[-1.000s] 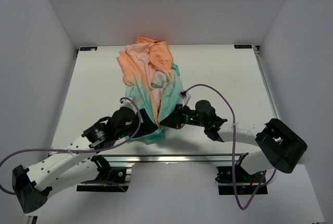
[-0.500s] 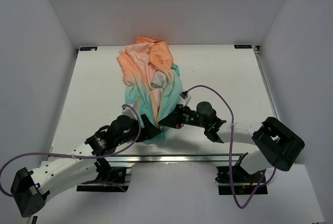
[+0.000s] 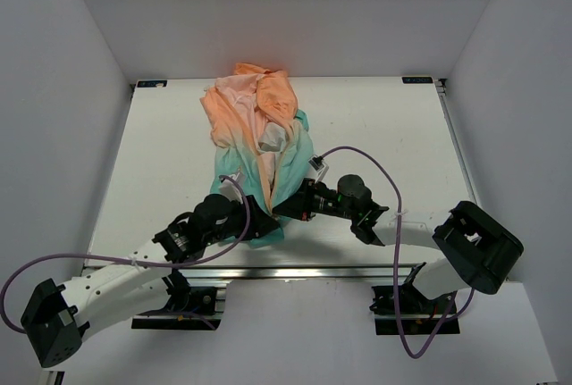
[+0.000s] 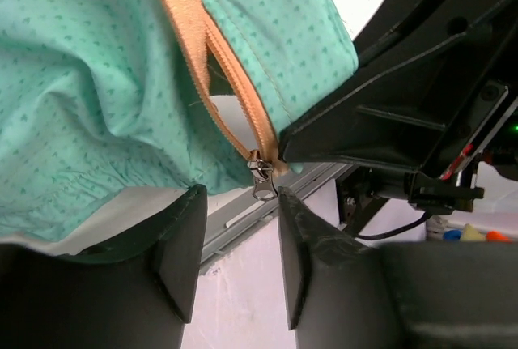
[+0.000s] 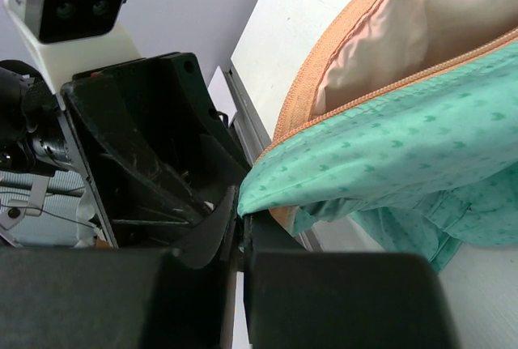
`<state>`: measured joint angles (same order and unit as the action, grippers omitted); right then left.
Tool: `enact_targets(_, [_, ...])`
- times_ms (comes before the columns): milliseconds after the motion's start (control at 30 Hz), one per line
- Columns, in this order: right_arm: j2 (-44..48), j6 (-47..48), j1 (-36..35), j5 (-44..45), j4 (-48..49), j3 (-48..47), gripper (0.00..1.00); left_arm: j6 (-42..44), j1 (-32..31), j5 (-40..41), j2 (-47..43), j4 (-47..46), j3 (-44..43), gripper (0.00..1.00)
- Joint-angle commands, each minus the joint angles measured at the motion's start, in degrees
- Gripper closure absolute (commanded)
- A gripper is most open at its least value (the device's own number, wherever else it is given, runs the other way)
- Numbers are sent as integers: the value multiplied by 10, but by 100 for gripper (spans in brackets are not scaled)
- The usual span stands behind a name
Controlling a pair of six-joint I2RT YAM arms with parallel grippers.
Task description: Zip up the jacket
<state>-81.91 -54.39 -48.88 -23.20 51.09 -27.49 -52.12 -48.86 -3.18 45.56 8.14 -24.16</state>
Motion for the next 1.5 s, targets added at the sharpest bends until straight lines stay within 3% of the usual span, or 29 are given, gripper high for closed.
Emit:
enact_targets(0, [13,3,-2,11,17,-13,100,26,2,-8,-13,2,-22,46])
enact_targets(100, [14,3,-2,11,10,-15,100,43,2,11,-8,25,-39,41])
enact_targets(300, [18,-21,-2,32,-50,-37,100,98,-8,55,46,107,-110,41])
enact_targets(500, [32,-32,-2,69,-112,-58,100,157,-37,88,23,161,-147,35])
enact_targets(800, [37,-55,-6,83,-208,-118,100,178,-74,185,67,224,-191,31])
enact_targets(933, [38,-63,-11,101,-225,-131,100,175,-103,225,102,214,-207,38])
enact_targets(1100, [35,-69,-14,102,-241,-145,100,137,-130,334,158,247,-242,48])
enact_targets(1467, [32,-99,-16,98,-238,-146,100,113,-164,405,227,268,-275,58])
